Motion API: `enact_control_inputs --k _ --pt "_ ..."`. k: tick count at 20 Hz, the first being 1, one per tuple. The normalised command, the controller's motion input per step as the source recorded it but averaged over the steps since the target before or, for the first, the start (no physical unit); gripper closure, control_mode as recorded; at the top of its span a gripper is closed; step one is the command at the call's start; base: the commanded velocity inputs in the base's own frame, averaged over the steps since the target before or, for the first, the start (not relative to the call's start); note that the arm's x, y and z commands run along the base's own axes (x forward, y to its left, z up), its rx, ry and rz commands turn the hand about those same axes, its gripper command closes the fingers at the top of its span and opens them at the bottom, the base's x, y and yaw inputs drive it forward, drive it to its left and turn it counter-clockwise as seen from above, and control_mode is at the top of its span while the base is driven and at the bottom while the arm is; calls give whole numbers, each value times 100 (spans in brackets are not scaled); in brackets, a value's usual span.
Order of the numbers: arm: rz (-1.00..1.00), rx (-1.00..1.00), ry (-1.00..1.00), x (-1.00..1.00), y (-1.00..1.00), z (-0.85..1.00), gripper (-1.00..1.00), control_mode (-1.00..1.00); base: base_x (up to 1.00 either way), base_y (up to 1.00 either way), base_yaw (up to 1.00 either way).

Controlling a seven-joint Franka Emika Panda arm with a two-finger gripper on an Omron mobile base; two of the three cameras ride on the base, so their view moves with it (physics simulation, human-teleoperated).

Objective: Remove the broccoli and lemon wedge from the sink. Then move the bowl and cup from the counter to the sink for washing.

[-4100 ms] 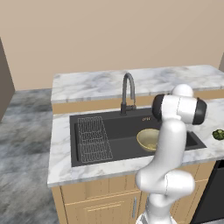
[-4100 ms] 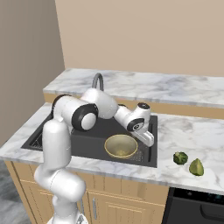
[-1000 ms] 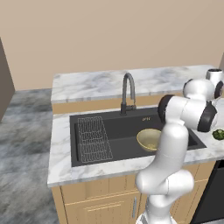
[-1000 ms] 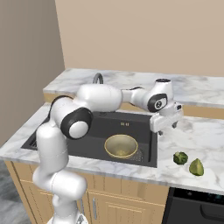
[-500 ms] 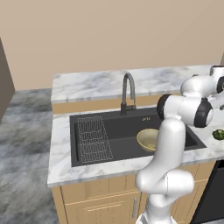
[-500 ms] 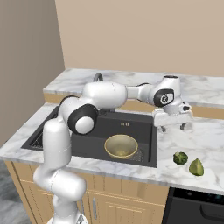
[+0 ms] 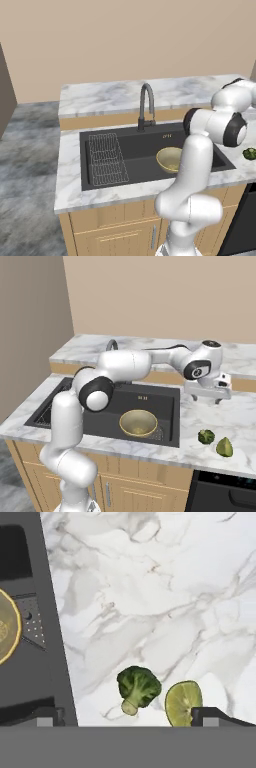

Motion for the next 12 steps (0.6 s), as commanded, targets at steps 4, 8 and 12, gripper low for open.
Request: enact_control_inputs --k 4,8,12 --pt "-24 -5 -12 7 -9 -5 -100 -100 0 0 0" --pt "-25 -12 0 27 -4 -9 -100 -100 0 0 0" --pt "-22 -13 2 24 -15 -1 -100 -100 0 0 0"
